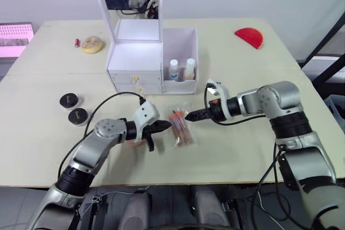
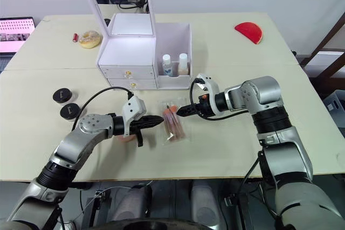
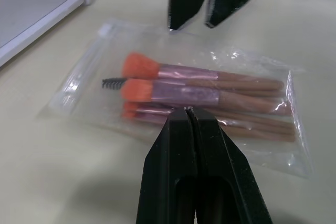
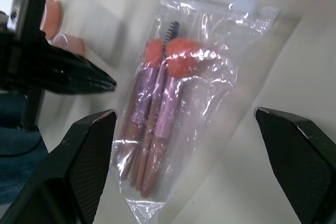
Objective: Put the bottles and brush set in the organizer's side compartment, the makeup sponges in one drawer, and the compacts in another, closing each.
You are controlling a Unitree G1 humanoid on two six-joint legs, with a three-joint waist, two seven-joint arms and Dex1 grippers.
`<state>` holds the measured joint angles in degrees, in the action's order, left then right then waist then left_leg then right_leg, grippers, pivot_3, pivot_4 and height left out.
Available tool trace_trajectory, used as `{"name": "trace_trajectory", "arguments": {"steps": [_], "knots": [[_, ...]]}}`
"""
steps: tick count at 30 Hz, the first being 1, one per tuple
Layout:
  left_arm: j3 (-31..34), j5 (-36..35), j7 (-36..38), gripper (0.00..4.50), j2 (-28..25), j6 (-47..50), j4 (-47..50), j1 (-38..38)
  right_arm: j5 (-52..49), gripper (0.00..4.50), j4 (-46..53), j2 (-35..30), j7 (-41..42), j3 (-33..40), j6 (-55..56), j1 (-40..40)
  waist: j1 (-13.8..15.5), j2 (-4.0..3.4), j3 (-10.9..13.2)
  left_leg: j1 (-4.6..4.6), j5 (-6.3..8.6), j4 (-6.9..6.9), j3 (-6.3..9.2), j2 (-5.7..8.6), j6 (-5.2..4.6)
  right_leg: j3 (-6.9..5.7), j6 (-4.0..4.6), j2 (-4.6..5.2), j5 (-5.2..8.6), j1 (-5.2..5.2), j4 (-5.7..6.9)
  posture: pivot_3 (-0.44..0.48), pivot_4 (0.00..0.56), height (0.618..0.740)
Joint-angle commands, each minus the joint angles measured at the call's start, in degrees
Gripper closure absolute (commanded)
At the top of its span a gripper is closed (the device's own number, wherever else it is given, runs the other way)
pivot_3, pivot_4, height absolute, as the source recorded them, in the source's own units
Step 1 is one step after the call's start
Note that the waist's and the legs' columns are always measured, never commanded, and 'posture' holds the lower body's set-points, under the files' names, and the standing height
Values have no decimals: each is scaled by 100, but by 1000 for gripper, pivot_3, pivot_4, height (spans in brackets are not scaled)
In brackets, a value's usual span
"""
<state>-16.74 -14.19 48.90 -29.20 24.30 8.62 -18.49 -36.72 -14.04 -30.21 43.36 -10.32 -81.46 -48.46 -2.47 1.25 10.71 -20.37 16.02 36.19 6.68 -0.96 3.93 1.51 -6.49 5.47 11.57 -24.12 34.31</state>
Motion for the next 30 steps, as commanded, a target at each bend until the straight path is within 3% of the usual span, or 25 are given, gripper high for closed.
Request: {"name": "trace_trajectory", "arguments": {"steps": [1,10,13,20,21,30], "knots": [[-20,93,36,4472,77,-132,11,-132,-46,0,2,328,31,-91,-155,-23,-15,-1,-1,1,0,0,0,0,0,0,0,0,0,0,2,0,150,739],[-108,330,72,4472,174,-193,-199,-222,157,0,-217,697,61,-191,-59,-19,-14,-4,-5,2,0,0,6,-2,0,0,-14,-6,-8,0,5,0,150,739],[-92,352,116,4500,144,-205,-182,-168,255,870,-405,716,117,-187,56,-70,-15,-5,-5,5,0,-1,6,-2,0,0,-13,-7,-8,0,8,0,150,739],[-34,379,165,4500,107,-200,-167,-118,319,4271,-425,708,281,-240,100,-75,-8,-6,-5,-2,0,-2,7,-2,0,0,-17,-7,-8,-2,3,0,150,739],[-30,382,166,4500,108,-200,-170,-121,335,4458,-432,704,297,-247,112,-73,-7,-5,-5,-2,0,-2,8,-2,0,0,-17,-6,-8,-2,2,0,150,739],[94,266,191,4500,86,-135,-38,-64,376,4458,-544,631,363,-47,143,-185,-8,-6,-5,-2,0,-2,8,-2,0,0,-17,-7,-8,-2,3,0,150,739]]}}
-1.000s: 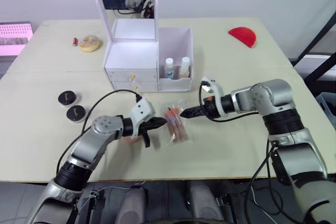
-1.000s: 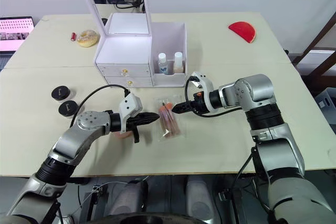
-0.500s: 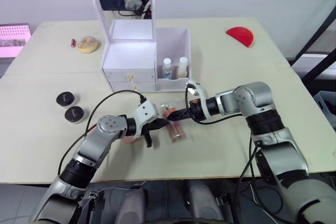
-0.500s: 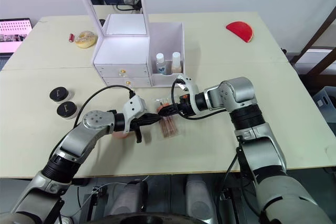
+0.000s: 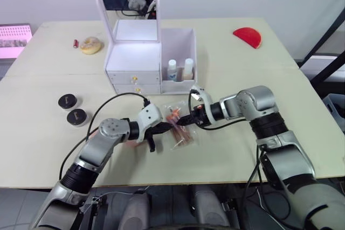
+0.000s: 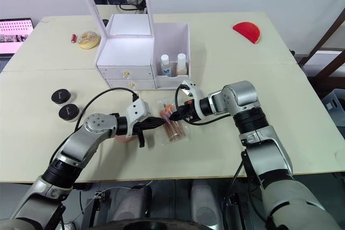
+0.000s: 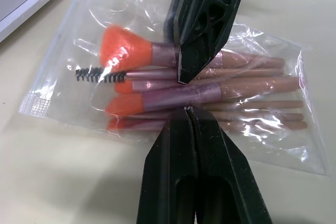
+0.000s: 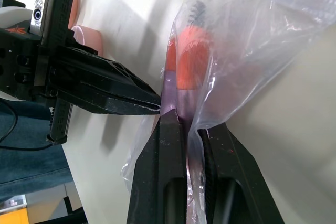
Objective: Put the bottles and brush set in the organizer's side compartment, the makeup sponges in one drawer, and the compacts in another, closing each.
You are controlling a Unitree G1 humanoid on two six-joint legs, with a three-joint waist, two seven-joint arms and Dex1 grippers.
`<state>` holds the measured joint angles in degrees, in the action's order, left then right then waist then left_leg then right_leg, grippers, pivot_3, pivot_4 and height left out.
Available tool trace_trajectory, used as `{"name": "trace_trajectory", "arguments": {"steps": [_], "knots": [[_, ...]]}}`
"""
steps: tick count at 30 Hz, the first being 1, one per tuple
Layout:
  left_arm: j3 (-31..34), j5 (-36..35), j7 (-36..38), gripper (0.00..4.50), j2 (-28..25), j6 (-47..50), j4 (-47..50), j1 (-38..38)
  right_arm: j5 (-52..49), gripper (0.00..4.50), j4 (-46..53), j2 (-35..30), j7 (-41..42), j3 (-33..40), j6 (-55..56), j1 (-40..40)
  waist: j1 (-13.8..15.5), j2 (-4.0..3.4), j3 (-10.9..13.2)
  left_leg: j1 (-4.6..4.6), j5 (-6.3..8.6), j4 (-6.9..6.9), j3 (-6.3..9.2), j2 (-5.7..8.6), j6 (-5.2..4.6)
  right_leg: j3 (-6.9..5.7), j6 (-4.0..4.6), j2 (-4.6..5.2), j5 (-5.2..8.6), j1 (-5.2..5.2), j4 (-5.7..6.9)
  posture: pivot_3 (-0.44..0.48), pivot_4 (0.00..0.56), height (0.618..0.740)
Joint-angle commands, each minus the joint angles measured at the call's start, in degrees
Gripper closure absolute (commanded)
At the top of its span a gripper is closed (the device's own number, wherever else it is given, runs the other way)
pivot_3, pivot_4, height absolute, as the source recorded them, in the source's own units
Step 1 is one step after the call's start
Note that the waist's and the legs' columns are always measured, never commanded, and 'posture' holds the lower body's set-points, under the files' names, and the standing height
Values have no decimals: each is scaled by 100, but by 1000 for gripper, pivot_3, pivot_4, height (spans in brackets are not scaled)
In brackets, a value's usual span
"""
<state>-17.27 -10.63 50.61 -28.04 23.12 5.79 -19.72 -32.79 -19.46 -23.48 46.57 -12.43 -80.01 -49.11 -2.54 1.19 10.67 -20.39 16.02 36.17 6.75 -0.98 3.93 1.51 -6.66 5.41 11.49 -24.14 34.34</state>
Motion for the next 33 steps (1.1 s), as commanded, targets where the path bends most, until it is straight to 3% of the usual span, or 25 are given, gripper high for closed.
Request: {"name": "trace_trajectory", "arguments": {"steps": [1,2,5,12,13,17,21,29,33], "knots": [[191,-138,24,4500,-27,12,274,69,-22,4458,-16,-54,46,200,-7,-142,-1,0,0,0,0,-1,0,0,0,0,0,0,0,0,0,0,150,739],[286,-248,61,4500,-57,99,372,80,-39,4458,-24,-76,44,265,-28,-178,1,0,0,-1,0,-1,0,0,0,0,-1,0,0,-1,-1,0,150,739],[833,-881,178,3730,-236,616,927,171,-193,4500,192,-177,64,518,-223,-232,1,-1,3,-10,0,-1,1,0,0,0,-1,0,0,-10,0,0,150,739],[2535,-2641,130,356,-968,1989,2353,848,-1172,4500,1679,-526,552,1233,-677,-218,-7,-6,7,-11,1,-13,2,0,-1,0,-10,0,5,-19,0,0,150,739],[2633,-2774,90,43,-1016,2087,2434,896,-1256,4500,1786,-548,572,1277,-700,-203,-1,-6,6,-11,1,-13,3,0,-2,0,-15,0,8,-19,1,0,150,739],[3499,-3434,-421,43,-1036,2435,2828,1300,-1270,4500,2155,-593,918,1665,725,-524,1,-6,8,-14,1,-8,3,0,-2,-1,-15,1,11,-13,-6,0,150,739],[3787,-3822,-896,43,-917,2519,3084,1463,-658,4500,1454,-422,827,1737,2376,-962,2,-3,8,-10,1,-5,2,0,-1,-1,-13,1,28,-11,-8,0,150,739],[3804,-4223,-1457,43,-863,2460,3285,1581,846,4500,-1853,56,893,1634,6108,-2372,-14,-4,9,-7,-1,-10,0,0,2,0,17,0,9,-10,-10,0,150,739],[3709,-4216,-1490,43,-870,2352,3258,1622,1310,4500,-3478,248,936,1691,7396,-2961,-37,-5,9,-9,-1,-16,-1,0,2,0,14,0,8,-14,-13,0,150,739]]}}
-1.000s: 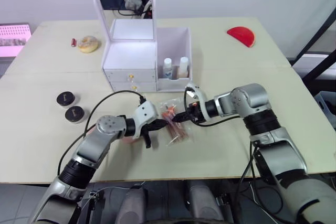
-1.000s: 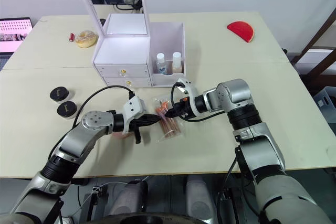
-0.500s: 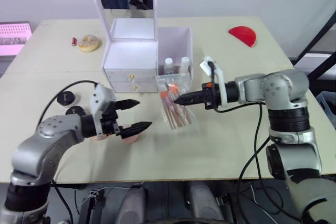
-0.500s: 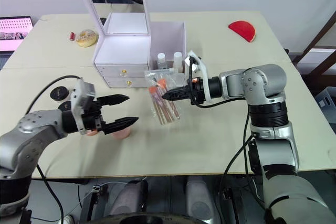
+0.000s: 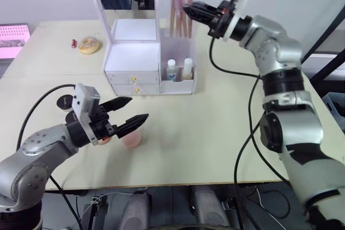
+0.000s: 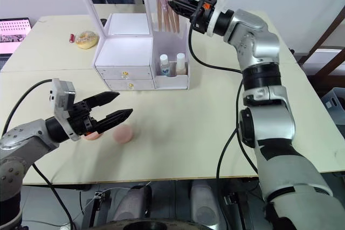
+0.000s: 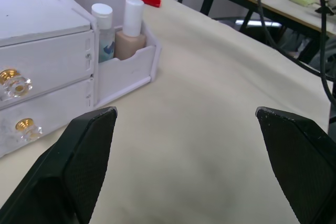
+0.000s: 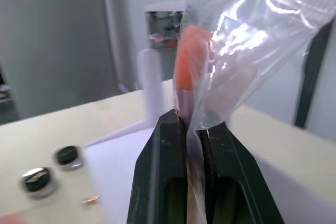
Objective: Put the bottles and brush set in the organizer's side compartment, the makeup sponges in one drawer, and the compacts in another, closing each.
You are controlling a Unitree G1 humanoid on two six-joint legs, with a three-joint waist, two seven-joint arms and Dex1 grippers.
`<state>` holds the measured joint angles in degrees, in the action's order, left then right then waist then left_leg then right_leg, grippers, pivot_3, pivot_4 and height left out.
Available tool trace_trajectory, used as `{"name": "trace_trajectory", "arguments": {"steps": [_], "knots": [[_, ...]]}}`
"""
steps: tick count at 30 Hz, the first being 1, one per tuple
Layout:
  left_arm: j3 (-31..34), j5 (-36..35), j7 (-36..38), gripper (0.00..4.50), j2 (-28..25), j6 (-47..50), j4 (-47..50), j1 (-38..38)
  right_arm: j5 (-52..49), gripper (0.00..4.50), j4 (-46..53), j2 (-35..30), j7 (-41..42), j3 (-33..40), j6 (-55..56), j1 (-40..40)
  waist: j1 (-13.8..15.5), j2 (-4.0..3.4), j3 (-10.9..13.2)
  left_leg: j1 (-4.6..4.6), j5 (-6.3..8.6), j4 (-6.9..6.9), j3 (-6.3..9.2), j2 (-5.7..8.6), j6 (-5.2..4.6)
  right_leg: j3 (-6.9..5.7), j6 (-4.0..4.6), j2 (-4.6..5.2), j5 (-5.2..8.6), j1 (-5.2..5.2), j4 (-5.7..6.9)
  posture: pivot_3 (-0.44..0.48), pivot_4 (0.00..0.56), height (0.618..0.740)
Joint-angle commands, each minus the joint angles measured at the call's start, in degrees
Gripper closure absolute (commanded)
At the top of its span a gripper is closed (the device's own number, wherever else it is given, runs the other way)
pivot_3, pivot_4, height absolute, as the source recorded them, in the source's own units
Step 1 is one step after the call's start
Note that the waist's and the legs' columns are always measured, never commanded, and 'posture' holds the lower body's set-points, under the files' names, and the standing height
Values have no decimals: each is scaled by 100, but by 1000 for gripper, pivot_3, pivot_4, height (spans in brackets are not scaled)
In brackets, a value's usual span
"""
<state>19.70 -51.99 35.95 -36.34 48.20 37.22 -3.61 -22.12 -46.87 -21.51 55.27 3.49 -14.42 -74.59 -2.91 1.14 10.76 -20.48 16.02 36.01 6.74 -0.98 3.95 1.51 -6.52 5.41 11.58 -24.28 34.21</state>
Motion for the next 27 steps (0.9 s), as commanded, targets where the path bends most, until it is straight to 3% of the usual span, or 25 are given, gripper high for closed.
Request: {"name": "trace_trajectory", "arguments": {"steps": [1,7,14,18,23,27], "knots": [[7,-65,-10,43,-37,-191,121,55,379,4500,-1048,93,74,63,1096,-489,-1,0,0,-1,0,-1,0,0,0,0,-1,0,0,0,-1,0,150,739],[11,-37,11,43,-36,-377,112,209,895,4500,-2142,326,-79,28,1773,-709,-20,-2,1,-3,0,-4,0,0,0,0,3,0,2,0,-8,0,150,739],[14,-68,-1,43,-53,-517,141,337,1332,4500,-2605,512,-513,67,1898,-690,-107,-4,3,-2,0,0,0,0,1,1,4,0,3,0,-2,0,150,739],[17,-82,-16,0,-64,-558,150,377,1360,2776,-2657,562,-580,196,1863,-726,-115,-5,3,-1,0,-1,0,0,1,1,4,0,3,0,0,0,150,739],[-9,-93,-50,0,-58,-576,185,410,1419,192,-2650,603,-573,285,1851,-797,-117,-6,3,0,0,-1,0,0,1,1,4,0,3,0,-1,0,150,739],[-46,-100,-76,0,-60,-580,184,391,1419,89,-2622,578,-539,341,1832,-859,-113,-6,3,-1,0,0,0,0,1,1,4,0,3,0,-1,0,150,739]]}}
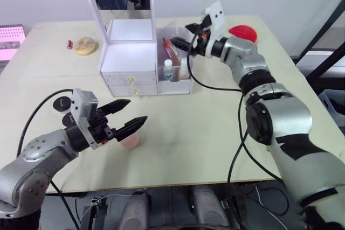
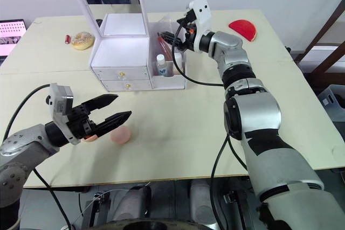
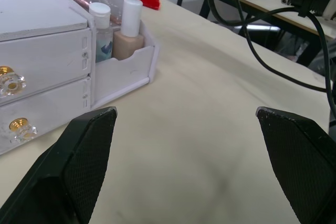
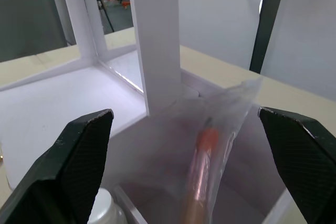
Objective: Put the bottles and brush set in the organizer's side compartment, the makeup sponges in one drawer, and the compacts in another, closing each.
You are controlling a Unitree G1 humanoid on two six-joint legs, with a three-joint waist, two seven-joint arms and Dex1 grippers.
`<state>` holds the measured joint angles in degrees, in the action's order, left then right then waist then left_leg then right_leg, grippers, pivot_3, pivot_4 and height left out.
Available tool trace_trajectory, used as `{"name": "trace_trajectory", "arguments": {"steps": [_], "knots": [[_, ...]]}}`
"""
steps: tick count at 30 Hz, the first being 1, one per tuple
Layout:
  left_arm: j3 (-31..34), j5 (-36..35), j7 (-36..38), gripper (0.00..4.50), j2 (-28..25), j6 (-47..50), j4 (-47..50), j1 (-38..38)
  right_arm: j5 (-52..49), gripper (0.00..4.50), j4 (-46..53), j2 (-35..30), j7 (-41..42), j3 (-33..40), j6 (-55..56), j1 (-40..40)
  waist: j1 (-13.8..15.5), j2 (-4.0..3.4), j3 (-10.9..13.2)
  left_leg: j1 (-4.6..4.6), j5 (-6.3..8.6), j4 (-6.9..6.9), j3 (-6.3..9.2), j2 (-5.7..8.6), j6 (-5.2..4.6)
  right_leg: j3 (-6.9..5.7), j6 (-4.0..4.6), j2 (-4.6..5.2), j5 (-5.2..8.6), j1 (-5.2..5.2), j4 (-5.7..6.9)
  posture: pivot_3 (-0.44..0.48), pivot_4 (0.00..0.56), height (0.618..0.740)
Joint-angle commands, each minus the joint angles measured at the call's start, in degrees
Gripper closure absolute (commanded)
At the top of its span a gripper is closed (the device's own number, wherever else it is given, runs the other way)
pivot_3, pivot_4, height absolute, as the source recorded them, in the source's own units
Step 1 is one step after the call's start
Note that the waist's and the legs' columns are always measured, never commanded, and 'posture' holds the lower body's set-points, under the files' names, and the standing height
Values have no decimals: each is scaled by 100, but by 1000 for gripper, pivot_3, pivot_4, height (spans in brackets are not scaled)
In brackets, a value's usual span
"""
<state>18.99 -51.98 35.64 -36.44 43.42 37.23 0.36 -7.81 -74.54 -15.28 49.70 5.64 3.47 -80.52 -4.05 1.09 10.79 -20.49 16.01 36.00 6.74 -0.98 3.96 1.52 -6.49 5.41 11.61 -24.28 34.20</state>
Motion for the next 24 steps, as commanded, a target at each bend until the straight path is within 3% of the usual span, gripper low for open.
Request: {"name": "trace_trajectory", "arguments": {"steps": [1,10,13,19,24], "knots": [[13,-101,-50,0,-52,-102,173,-21,-14,89,165,-64,55,136,27,-283,2,0,0,0,0,0,0,0,0,0,0,0,0,0,0,0,150,739],[94,-78,-18,0,-162,-111,50,-4,-161,89,854,-500,765,172,-312,-190,6,-4,3,-2,0,-1,0,0,0,0,0,0,0,0,-2,0,150,739],[450,-71,134,0,-386,-119,-149,144,-602,89,2542,-896,1358,167,-1385,479,10,-3,2,0,0,-4,1,0,0,0,-1,0,1,0,-1,0,150,739],[1325,119,698,0,-963,-243,-874,611,-1853,89,6807,-2158,1654,341,-4012,2907,135,-12,7,-5,4,-10,2,1,-4,-1,-13,3,11,-3,-3,0,150,739],[1914,647,1247,0,-1416,-640,-2022,839,-2386,89,8606,-2923,1327,1042,-4774,4810,155,-10,7,2,5,-6,-6,0,-5,0,-5,3,16,-6,-2,0,150,739]]}}
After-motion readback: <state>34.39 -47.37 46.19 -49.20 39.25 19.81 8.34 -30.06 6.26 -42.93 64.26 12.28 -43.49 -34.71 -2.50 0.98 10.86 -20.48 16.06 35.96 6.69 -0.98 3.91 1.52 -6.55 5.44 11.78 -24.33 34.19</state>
